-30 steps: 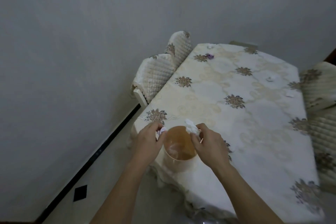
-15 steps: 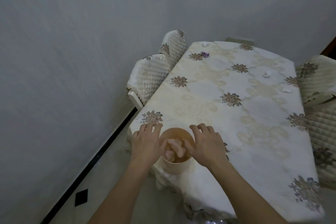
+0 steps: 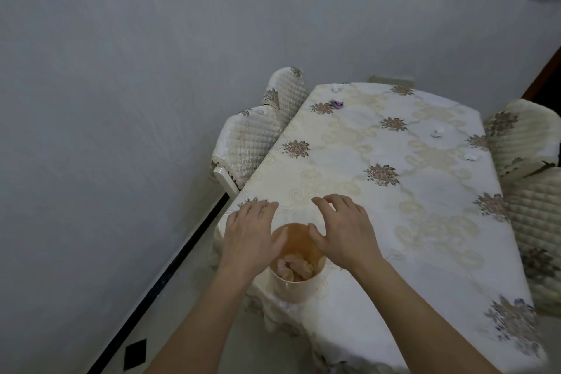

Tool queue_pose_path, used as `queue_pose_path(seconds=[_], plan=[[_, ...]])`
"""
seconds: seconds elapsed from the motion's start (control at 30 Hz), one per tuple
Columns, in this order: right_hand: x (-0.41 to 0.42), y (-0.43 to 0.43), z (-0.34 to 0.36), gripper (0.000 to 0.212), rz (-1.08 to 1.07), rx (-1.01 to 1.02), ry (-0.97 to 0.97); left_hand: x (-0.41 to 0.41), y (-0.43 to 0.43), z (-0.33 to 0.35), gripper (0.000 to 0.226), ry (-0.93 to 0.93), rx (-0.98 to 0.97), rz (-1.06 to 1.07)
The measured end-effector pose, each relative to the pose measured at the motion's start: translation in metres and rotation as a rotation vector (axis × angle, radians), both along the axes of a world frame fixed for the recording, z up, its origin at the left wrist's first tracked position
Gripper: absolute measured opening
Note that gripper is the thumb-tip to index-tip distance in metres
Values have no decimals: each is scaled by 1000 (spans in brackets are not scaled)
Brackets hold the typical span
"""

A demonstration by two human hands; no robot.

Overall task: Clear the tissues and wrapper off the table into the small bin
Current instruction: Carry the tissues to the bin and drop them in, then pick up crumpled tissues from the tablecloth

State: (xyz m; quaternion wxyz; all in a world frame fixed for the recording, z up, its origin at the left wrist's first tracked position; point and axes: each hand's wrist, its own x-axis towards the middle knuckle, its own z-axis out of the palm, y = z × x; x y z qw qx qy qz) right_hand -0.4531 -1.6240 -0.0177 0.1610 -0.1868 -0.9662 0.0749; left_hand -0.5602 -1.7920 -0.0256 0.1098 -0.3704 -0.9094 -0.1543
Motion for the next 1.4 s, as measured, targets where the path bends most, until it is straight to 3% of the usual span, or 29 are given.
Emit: queue_pose_path(seconds=[0.17, 0.47, 0.9, 1.17, 1.4], plan=[[26, 12, 7, 47, -99, 20, 10, 1, 20, 9, 55, 14, -18, -113], [125, 23, 11, 44, -486, 58, 9, 31, 81, 8, 54, 19, -12, -482], [313, -42, 7, 44, -1109, 93, -20, 168, 143, -1, 52, 14, 11, -1011], [385, -61, -12, 49, -1273, 17, -15, 247, 167, -12, 51, 27, -6, -1174], [445, -20, -29, 47, -1332, -18, 20, 313, 215, -15, 54, 29, -19, -1234]])
